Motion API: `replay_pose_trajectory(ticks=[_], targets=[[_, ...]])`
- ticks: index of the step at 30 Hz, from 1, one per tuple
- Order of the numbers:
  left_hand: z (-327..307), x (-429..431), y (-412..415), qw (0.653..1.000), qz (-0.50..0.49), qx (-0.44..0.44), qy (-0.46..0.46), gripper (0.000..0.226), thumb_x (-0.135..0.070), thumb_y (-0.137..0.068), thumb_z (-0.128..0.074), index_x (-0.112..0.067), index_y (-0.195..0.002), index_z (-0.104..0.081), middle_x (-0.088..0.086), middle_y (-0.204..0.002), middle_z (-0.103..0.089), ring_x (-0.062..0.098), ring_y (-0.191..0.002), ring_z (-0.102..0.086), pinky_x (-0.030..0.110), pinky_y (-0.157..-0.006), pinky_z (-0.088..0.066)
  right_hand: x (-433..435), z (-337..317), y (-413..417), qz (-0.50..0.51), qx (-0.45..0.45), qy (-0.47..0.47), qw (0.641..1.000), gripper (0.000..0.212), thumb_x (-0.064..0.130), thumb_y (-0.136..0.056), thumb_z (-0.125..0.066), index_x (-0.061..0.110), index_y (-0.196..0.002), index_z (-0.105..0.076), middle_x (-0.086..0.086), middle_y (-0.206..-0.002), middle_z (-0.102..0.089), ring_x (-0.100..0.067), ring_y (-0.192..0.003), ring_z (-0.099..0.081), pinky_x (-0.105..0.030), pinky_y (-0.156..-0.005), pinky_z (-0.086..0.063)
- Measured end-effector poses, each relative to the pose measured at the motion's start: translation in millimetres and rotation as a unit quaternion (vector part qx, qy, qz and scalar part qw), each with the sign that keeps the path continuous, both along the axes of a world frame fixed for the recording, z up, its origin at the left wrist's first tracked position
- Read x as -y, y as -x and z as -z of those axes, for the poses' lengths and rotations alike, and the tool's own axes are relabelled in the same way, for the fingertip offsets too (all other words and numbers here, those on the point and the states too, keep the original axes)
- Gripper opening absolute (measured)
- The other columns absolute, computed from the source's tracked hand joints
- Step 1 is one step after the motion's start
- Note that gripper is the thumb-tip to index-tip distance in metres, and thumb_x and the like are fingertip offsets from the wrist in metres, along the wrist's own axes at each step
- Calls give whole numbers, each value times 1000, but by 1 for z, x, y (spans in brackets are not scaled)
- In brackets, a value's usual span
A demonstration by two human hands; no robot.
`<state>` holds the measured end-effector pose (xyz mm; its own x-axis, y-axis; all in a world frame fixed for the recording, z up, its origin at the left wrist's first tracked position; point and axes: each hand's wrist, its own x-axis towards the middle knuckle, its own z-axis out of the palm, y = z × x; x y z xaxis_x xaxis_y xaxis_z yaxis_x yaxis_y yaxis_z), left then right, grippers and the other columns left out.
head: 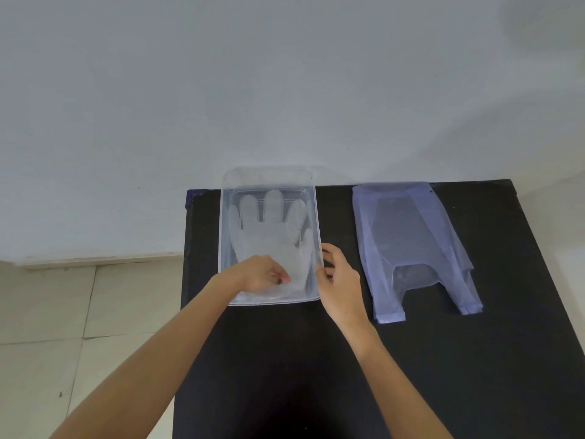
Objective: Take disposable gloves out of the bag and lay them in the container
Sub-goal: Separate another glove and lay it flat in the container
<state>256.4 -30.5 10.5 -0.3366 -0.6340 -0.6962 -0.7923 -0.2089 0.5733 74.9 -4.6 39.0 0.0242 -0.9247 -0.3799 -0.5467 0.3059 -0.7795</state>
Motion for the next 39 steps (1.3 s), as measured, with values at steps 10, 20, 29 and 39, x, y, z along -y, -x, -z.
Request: replay_pose_trajectory(ticks=[10,20,29,39], targets=[[-4,6,-9,997,37,70,-16,34,-25,-93,-52,-11,-121,-64,8,-125,-63,27,-114,-57,33,-99,-40,0,2,0,-2,-3,0,1000,41,16,-96,-51,25,-136,-46,5,-129,-60,-14,-110,-62,-39,-92,-56],[-2,2,-10,997,19,78,-14,37,-31,-95,-46,-14,-123,-62,9,-129,-60,29,-113,-57,38,-103,-41,1,4,2,-6,-1,-2,1000,41,17,-97,-51,26,-136,-45,7,-127,-60,-11,-107,-62,-35,-90,-57],[-5,3,24,999,-38,-2,19,38,-31,-99,-39,-14,-125,-62,6,-130,-62,24,-113,-59,34,-103,-40,0,8,3,-1,13,6,1000,39,18,-97,-52,28,-134,-47,10,-121,-62,-6,-101,-61,-26,-88,-56],[1,-7,30,977,-183,-22,111,31,-22,-99,-42,-17,-122,-62,4,-133,-59,23,-121,-55,32,-107,-37,-1,12,4,3,31,1,1000,37,21,-98,-51,30,-133,-47,16,-117,-59,-4,-100,-61,-21,-83,-55]])
